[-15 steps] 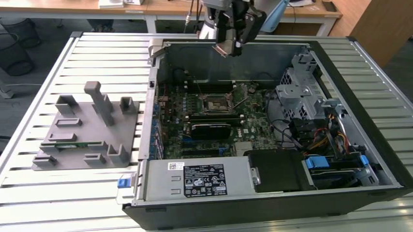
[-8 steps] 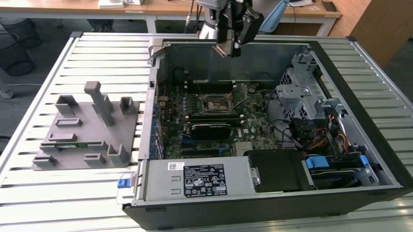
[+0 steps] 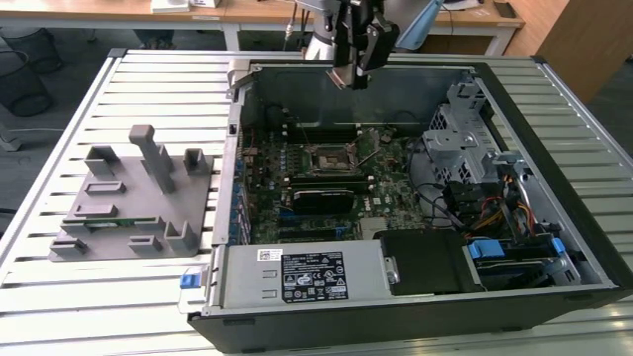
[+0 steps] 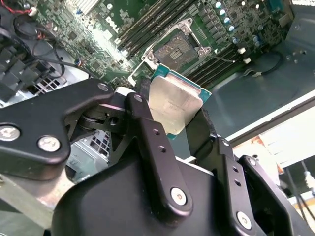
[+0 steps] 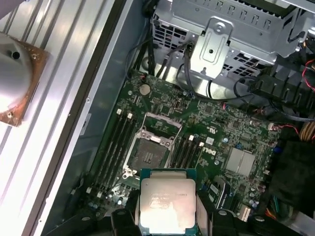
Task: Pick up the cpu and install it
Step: 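Place the cpu into insertion slot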
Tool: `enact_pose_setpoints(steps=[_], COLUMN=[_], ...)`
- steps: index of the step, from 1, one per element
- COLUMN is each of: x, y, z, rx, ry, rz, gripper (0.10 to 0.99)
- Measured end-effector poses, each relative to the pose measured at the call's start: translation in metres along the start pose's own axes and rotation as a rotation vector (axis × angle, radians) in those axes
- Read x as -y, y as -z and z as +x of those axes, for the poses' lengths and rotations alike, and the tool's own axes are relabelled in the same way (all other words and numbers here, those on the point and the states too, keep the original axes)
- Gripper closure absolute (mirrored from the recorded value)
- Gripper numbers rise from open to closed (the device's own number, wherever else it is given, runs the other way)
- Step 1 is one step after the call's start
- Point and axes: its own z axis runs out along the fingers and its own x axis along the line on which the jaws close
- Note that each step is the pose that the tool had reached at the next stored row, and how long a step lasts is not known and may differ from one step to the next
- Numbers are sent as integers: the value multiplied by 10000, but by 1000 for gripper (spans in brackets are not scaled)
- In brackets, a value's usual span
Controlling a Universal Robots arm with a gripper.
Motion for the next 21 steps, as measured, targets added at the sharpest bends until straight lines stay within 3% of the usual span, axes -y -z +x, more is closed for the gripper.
enact_pose_setpoints(steps=[10,21], x=[-2,3], y=[-38,-163], z=[9,12], rx=[55,110], ry=[-1329,-2740], rz=[15,28], gripper=[545,545])
